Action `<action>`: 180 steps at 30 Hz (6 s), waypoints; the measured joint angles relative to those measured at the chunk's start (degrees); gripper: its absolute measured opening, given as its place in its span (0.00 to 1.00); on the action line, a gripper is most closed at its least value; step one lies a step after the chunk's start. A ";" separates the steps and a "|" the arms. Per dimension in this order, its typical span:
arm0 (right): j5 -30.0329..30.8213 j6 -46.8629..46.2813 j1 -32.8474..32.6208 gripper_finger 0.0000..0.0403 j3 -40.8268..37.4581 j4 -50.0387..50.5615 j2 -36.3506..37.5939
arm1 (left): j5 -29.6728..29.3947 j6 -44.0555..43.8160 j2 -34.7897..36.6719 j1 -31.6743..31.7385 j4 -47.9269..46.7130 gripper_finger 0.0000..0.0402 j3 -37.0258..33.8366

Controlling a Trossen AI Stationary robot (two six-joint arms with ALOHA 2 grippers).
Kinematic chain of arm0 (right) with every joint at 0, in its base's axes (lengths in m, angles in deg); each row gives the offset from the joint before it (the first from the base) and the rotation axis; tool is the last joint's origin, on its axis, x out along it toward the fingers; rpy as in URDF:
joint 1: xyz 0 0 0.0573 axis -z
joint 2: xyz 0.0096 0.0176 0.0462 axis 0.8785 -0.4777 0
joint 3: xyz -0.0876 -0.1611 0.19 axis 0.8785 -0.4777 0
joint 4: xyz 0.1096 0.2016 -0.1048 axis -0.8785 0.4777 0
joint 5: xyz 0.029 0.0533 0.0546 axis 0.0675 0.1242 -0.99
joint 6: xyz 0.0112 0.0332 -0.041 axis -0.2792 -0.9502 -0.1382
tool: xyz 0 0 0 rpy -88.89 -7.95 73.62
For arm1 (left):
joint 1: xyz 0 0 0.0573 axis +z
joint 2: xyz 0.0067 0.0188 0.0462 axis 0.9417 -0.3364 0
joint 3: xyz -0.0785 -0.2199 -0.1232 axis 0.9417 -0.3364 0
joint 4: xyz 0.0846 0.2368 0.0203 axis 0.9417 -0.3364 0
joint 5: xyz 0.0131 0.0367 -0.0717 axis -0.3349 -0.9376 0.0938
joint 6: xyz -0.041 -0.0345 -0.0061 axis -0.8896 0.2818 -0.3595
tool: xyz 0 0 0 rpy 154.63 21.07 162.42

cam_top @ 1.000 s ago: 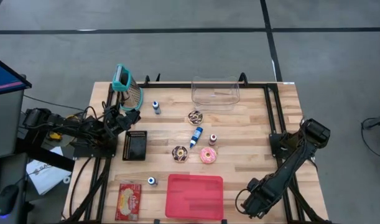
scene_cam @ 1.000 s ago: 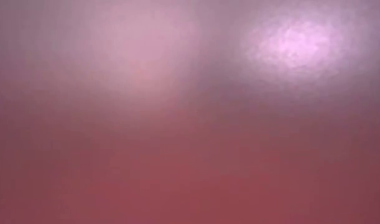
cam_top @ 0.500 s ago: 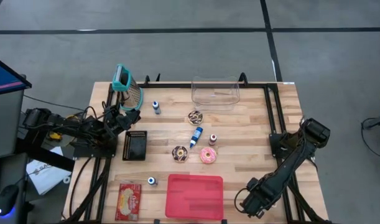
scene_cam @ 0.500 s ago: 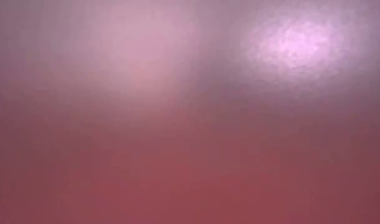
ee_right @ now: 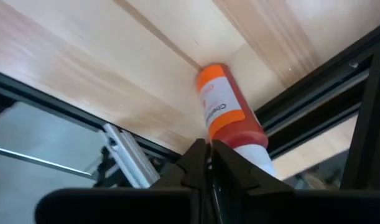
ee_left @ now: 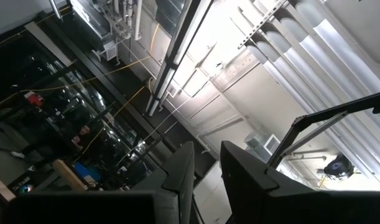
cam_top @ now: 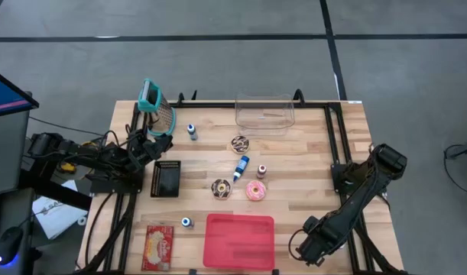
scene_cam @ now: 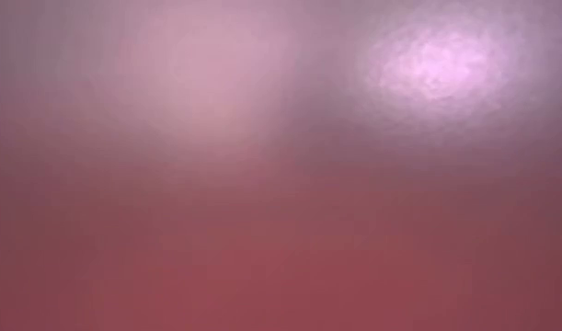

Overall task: Pick & Place Food Item
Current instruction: Put the orange food coloring bottle into the transparent bin, then put the red food coloring bottle into the transparent bin

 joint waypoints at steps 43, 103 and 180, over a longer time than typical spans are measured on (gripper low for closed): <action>-5.78 1.50 -2.55 0.59 -7.63 -4.66 6.20 | -1.11 1.27 0.01 0.02 -0.92 0.19 -0.02; 33.25 37.75 57.18 0.26 9.13 -10.09 15.02 | 3.62 -0.24 -0.01 0.00 -0.97 0.19 -0.02; 20.03 83.91 87.98 0.41 48.78 23.92 -17.04 | 0.42 4.86 -0.05 -0.01 -0.92 0.19 -0.02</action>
